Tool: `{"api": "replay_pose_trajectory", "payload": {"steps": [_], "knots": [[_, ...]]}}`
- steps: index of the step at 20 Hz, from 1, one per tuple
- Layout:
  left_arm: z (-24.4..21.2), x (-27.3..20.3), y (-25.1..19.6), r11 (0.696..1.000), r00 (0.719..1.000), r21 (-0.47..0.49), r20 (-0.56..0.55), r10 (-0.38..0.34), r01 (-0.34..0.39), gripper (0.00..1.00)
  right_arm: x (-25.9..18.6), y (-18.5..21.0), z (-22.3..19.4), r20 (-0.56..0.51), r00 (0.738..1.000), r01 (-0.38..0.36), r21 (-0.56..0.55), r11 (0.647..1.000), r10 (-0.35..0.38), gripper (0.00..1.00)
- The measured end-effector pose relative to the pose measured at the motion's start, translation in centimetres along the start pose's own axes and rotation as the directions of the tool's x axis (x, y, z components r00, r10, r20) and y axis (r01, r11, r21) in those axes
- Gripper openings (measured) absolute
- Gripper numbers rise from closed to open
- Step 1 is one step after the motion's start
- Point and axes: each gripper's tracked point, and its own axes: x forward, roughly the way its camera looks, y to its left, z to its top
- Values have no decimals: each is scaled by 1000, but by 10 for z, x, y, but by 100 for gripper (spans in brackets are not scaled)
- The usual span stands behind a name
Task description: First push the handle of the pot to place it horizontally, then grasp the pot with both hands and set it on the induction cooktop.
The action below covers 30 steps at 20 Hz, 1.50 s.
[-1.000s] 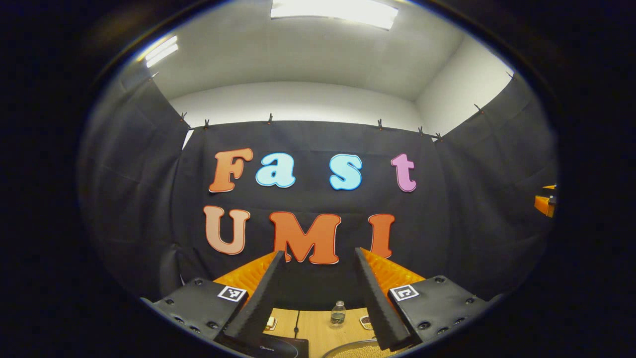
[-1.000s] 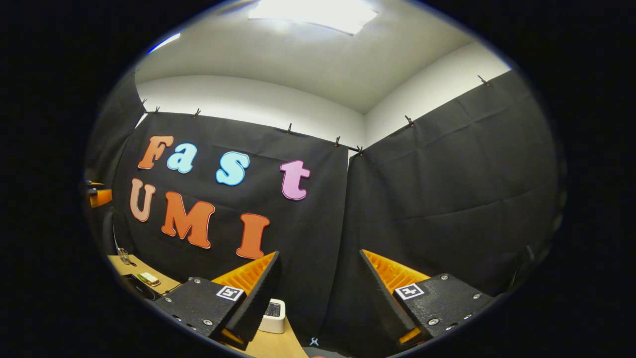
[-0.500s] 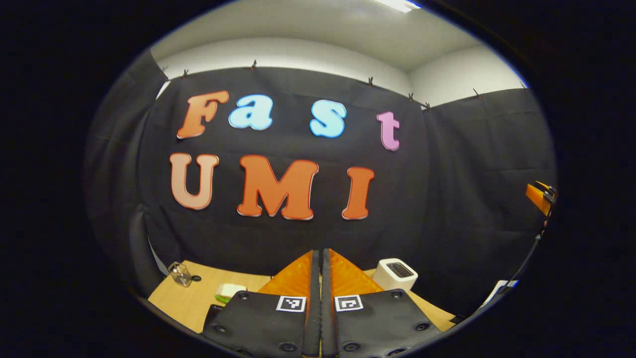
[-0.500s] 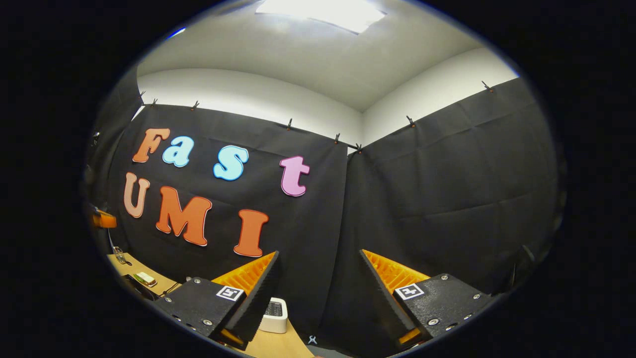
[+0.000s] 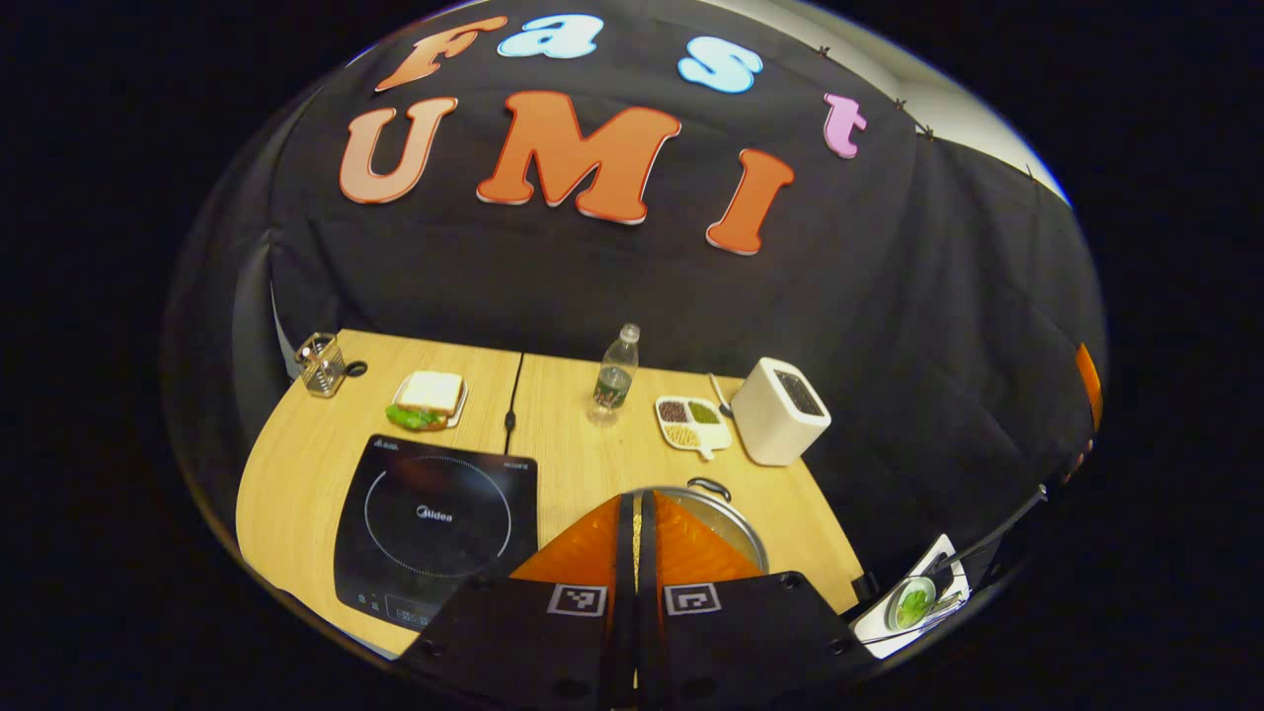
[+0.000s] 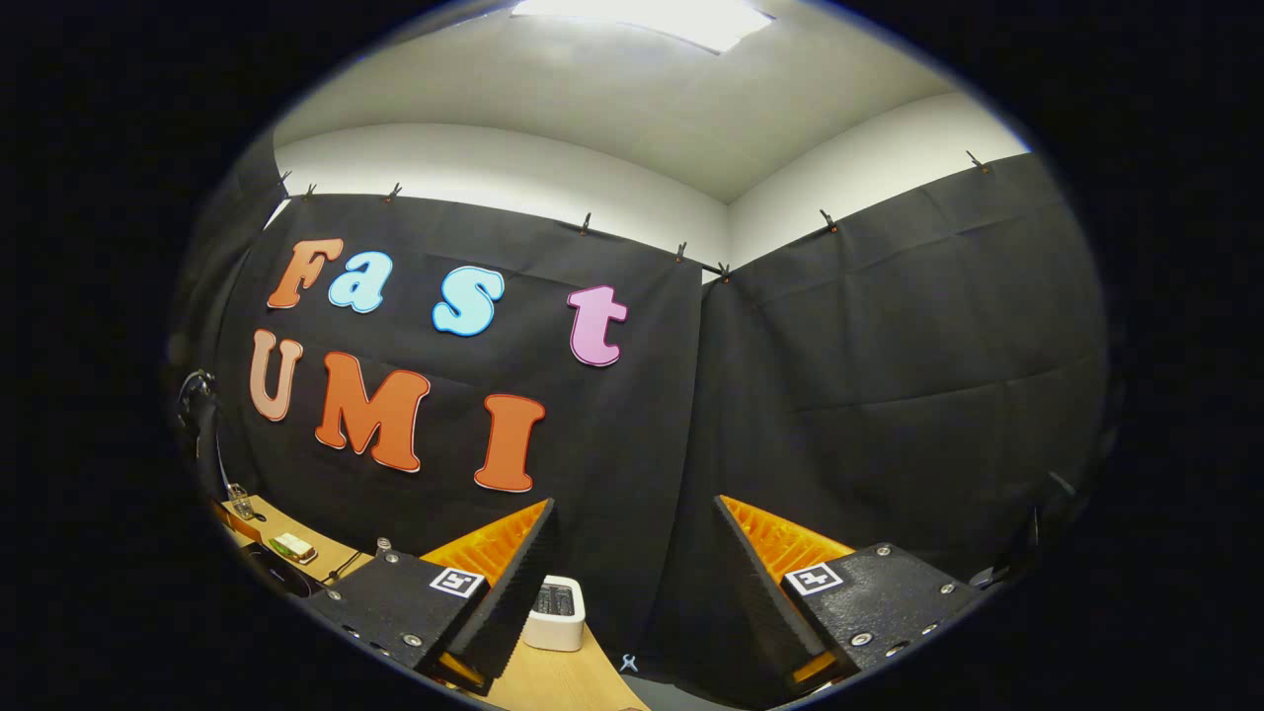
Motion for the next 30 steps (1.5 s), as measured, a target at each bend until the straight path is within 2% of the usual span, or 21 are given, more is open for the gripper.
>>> {"api": "replay_pose_trajectory", "payload": {"steps": [4, 9, 12, 15, 16, 18, 19, 20, 22, 24, 27, 28, 30], "knots": [[-65, 23, -11, 1000, 983, -6, -180, 28, -29, 10, 6, 8, -18, -34, 999, -27, 11, 1000, 27, 95], [-145, 29, -20, 996, 931, -65, -363, 26, -53, 8, 13, 11, -32, -70, 995, -65, 35, 997, 68, 95], [-177, 34, -27, 987, 892, -148, -452, -12, -62, 8, 13, 9, -35, -73, 994, -79, 30, 996, 81, 95], [-203, 37, -22, 980, 852, -174, -523, -5, -101, 8, 10, 5, -37, -78, 993, -85, 34, 996, 87, 95], [-211, 37, -23, 976, 836, -191, -549, -15, -107, 10, 10, 4, -38, -78, 993, -83, 34, 996, 85, 95], [-233, 34, -26, 965, 794, -223, -607, -29, -135, 8, 8, 0, -38, -79, 994, -76, 34, 996, 79, 95], [-242, 36, -26, 961, 779, -235, -626, -36, -144, 11, 7, -2, -38, -79, 994, -72, 33, 997, 75, 95], [-249, 37, -28, 958, 768, -246, -639, -45, -148, 8, 6, -4, -39, -80, 994, -68, 31, 997, 70, 95], [-254, 40, -37, 944, 754, -298, -650, -93, -140, 8, 3, -8, -39, -82, 995, -59, 30, 998, 62, 95], [-256, 45, -42, 939, 745, -315, -658, -109, -140, 8, 2, -9, -41, -89, 994, -53, 37, 998, 56, 95], [-267, 50, -53, 928, 716, -340, -685, -132, -154, 8, -3, -8, -42, -95, 994, -50, 43, 998, 53, 95], [-274, 52, -55, 928, 706, -337, -696, -133, -157, 8, -3, -9, -43, -96, 994, -48, 43, 998, 52, 95], [-286, 55, -50, 950, 686, -254, -725, -65, -179, 8, -2, -6, -42, -96, 994, -49, 42, 998, 53, 95]]}}
